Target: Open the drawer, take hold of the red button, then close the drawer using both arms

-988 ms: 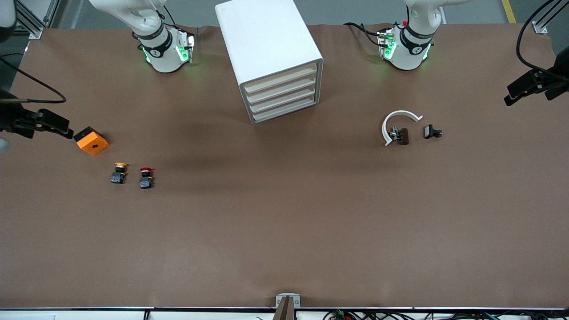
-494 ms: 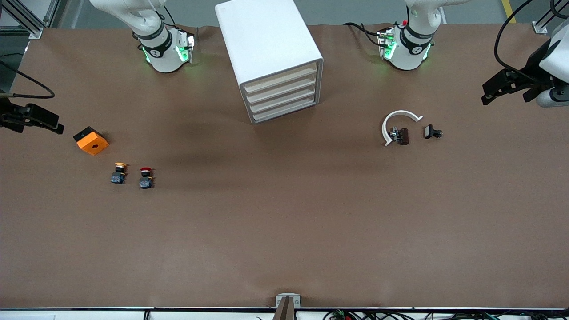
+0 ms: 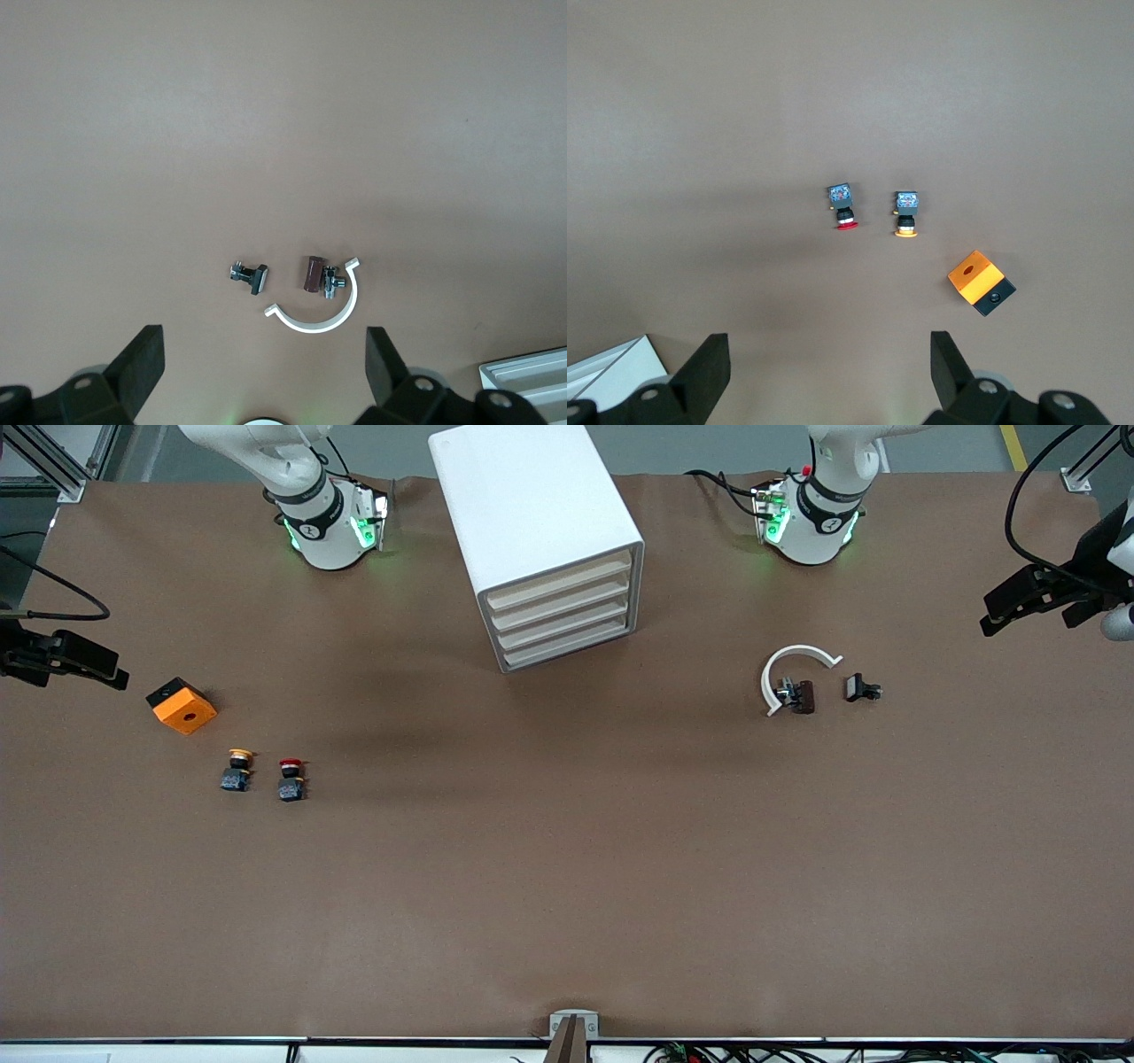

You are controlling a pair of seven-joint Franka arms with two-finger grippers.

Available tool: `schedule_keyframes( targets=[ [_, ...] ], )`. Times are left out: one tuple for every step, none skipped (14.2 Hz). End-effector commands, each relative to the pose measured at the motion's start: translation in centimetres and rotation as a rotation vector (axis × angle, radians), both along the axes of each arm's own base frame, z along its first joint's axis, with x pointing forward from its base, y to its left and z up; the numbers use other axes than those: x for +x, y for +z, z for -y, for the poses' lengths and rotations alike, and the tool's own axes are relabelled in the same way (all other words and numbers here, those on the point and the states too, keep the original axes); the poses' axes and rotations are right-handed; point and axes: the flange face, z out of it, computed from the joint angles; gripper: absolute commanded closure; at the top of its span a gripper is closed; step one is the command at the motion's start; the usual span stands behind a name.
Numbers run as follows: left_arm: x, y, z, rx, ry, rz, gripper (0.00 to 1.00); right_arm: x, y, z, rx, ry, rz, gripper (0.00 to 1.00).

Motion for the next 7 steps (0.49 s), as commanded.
schedule_keyframes(
  targets=[
    [-0.5,0.5,0.8,-0.01,0.016,0.003,0.0,0.1,0.5,0.1,-0.014,-0.005,-0.001,0.0],
    [-0.5,0.5,1.1,-0.01,0.015,0.002,0.0,0.1,0.5,0.1,-0.012,-0.005,-0.001,0.0],
    [-0.4,0.4,1.2,-0.01,0.015,0.0,0.0,0.1,0.6,0.1,-0.01,-0.006,0.002,0.0],
    [-0.4,0.4,1.4,-0.01,0.013,0.0,0.0,0.1,0.6,0.1,-0.008,-0.005,0.007,0.0],
    [-0.5,0.4,1.9,-0.009,0.009,0.0,0.0,0.1,0.6,0.0,-0.007,-0.003,0.008,0.0],
    [-0.4,0.3,2.1,-0.007,0.015,-0.001,0.0,0.0,0.8,0.0,-0.007,0.0,0.013,0.0],
    [-0.2,-0.1,2.2,-0.008,0.018,-0.009,0.0,-0.3,1.2,0.2,-0.004,0.003,0.022,0.0]
  ],
)
